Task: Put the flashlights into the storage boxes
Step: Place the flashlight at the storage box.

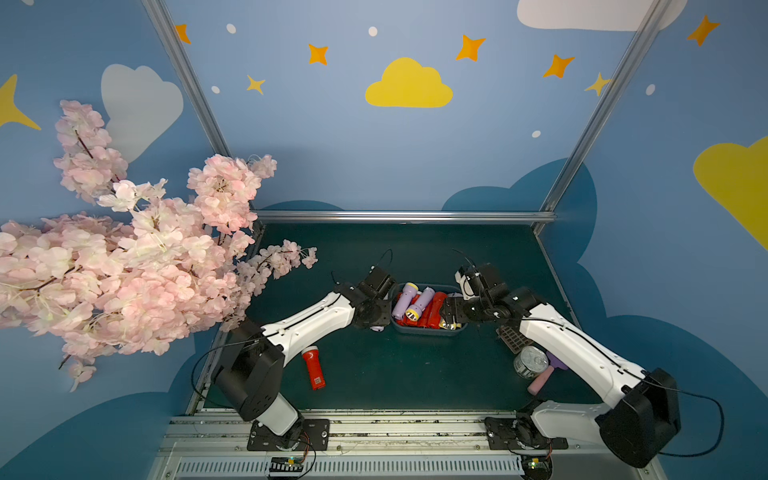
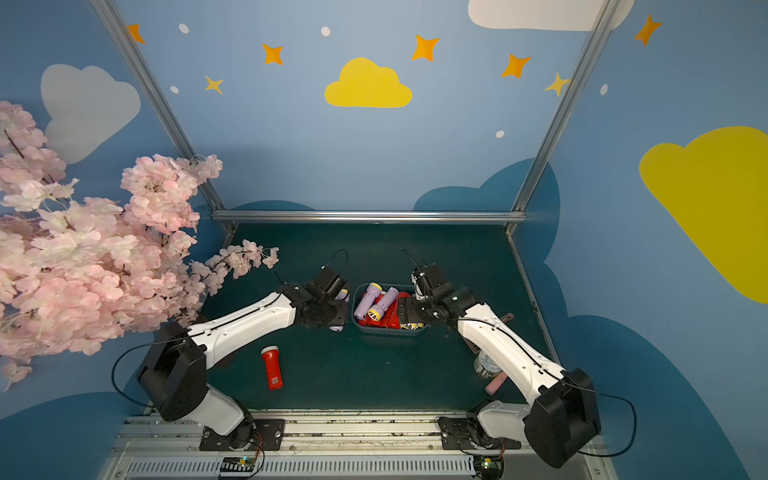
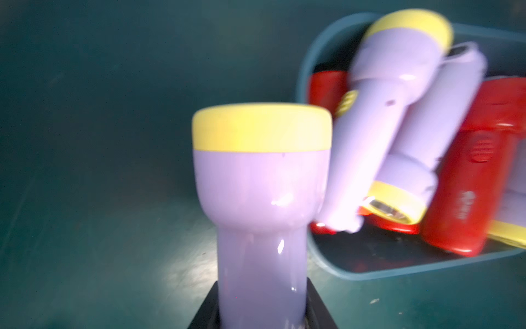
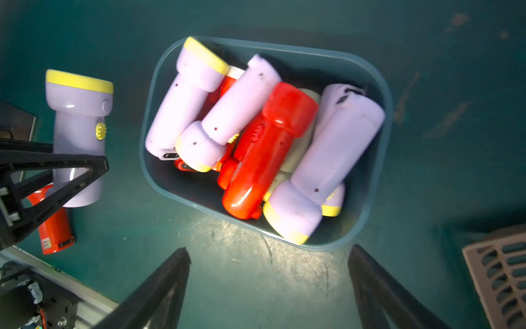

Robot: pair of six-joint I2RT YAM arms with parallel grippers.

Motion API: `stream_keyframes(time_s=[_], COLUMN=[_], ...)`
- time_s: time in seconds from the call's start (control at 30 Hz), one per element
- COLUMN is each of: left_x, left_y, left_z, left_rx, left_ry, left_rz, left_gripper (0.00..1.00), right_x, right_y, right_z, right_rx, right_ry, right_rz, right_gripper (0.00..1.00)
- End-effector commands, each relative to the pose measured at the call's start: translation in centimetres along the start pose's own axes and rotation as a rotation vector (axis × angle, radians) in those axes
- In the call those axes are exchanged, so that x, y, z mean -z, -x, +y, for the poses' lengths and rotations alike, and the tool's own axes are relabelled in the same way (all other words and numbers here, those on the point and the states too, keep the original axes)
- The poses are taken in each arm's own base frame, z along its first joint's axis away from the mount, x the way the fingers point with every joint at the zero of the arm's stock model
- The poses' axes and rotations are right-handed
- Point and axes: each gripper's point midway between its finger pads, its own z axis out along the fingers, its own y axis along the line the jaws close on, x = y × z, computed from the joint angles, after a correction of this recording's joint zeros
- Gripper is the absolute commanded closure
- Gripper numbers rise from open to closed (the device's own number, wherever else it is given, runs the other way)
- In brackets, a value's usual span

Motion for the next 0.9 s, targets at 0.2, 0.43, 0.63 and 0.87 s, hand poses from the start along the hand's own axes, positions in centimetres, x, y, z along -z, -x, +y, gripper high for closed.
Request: stream_keyframes(time_s=[0.2, 0.43, 0.63, 0.87], left_x=[-0.8, -3.1, -5.0, -5.5], left_y=[2.4, 2.5, 2.0, 1.4], left_z=[-6.8, -10.7, -12.0, -12.3], left_rx=[-0.164, -0.232, -0.251, -0.245], left_ry=[-0.046, -0.074, -0.083, -0.088], left_rz=[0.001, 0.036, 0.073, 0.093], left_gripper=[0.74, 0.74, 0.74, 0.73], right_x=[1.6, 2.5, 2.7, 2.5], right_y=[-0.7, -1.0, -1.4, -1.4], right_z=[-2.4, -3.6, -4.4, -4.7], right_rx=[-0.068, -0.092, -0.112, -0.128], right_ry=[-0.011, -0.02, -0.02, -0.012], right_rz=[-0.022, -0.038, -0.037, -0.035], right_gripper=[0.12, 0.12, 0.12, 0.12])
